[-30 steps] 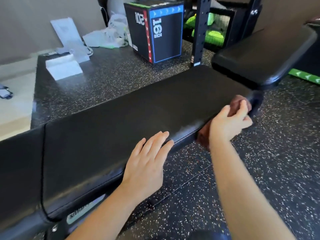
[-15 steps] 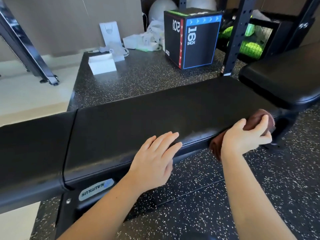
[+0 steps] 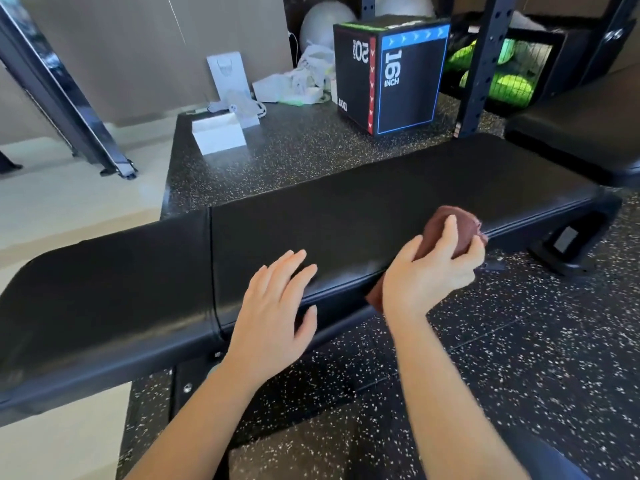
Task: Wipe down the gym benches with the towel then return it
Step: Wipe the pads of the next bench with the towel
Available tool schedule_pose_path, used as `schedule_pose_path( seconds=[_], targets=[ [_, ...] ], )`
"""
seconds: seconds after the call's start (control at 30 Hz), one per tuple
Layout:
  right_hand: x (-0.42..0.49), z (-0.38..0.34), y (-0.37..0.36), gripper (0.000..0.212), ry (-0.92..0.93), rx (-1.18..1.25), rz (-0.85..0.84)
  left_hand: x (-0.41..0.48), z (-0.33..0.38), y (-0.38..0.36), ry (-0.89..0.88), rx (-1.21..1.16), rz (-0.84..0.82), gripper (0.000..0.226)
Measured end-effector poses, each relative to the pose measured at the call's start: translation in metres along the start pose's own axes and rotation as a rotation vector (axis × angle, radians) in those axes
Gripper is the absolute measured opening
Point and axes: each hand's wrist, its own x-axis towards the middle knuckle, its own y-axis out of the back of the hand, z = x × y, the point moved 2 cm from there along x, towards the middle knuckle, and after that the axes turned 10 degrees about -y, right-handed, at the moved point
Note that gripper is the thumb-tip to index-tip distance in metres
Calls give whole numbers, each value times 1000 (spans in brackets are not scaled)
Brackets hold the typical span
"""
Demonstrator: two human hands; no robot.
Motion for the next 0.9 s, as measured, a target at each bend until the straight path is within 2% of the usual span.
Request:
schedule_pose_path(
  seconds=[0.07, 0.2, 0.3, 0.43, 0.5, 0.63, 0.77, 0.9],
  targets=[
    [14, 5, 6, 43, 48, -44, 98, -1, -1, -2, -19, 2, -17, 49],
    [33, 9, 11, 46, -99, -3, 113, -2, -4, -3, -33, -58, 4, 51],
    [-8, -6, 2, 46, -145, 90, 105, -3, -3, -1, -39, -124, 33, 51],
    [-74, -16, -6, 46, -80, 221, 90, -13, -9, 8, -35, -242, 55, 51],
    [-74, -14, -7, 46, -74, 236, 52, -25, -19, 17, -32, -196, 61, 48],
    [-46, -10, -4, 45, -126, 196, 111, -55, -46, 32, -39, -3, -1, 50],
    [-78, -20, -10, 44, -69, 188, 133, -61, -53, 32, -48, -50, -16, 51],
    [-141, -32, -19, 43, 46, 163, 78, -62, -53, 30, -50, -62, -21, 49]
  ],
)
